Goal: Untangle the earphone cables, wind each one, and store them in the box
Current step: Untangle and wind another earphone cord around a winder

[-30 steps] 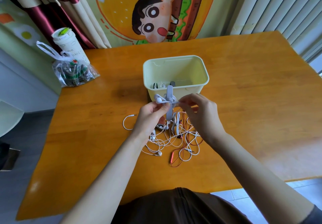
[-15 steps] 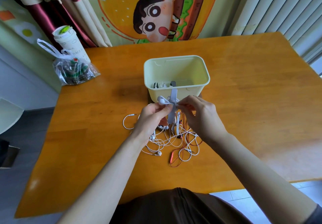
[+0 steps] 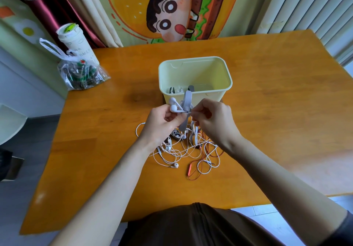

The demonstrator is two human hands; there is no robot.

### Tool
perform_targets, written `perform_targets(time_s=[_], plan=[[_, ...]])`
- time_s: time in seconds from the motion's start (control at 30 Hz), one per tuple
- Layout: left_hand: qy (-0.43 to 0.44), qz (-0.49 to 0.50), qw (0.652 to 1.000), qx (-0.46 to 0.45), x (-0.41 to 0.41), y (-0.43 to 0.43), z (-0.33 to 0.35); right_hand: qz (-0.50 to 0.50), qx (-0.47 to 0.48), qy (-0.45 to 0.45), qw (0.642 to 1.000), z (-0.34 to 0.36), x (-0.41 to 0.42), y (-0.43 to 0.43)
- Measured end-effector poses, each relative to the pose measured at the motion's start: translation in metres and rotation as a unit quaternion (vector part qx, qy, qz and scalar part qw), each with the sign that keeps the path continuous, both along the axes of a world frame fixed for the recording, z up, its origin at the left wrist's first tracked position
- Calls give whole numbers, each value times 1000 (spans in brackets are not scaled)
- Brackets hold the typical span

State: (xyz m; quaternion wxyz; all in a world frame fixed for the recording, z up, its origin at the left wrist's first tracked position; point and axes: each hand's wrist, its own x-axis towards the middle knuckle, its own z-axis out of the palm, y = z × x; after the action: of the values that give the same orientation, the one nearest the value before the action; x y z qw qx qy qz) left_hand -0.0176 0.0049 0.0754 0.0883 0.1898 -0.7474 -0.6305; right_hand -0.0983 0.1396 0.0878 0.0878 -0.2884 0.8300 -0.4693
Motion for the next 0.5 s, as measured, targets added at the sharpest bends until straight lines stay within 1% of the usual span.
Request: perform_targets(time_s=[0.07, 0.1, 0.23, 0.3, 0.37, 0.43, 0.5], plan=[[-4, -2, 1000, -11, 0, -1, -2, 3, 2, -26, 1000, 0, -1, -1], [-6, -2, 1000, -7, 1, 0, -3, 7, 9, -24, 1000, 0, -2, -1], [-10, 10, 999, 29, 0, 3, -8, 31, 37, 33, 998, -4, -4, 0], [-14, 31, 998, 53, -4, 8, -9, 27, 16, 52, 998, -5, -6, 2], [-21, 55, 994, 90, -8, 15, -9, 17, -17, 52, 998, -6, -8, 2], [-28, 75, 988, 129, -12, 18, -11, 12, -35, 40, 999, -7, -9, 1], [-34, 92, 983, 156, -14, 17, -13, 3, -46, 8, 999, -8, -8, 3]])
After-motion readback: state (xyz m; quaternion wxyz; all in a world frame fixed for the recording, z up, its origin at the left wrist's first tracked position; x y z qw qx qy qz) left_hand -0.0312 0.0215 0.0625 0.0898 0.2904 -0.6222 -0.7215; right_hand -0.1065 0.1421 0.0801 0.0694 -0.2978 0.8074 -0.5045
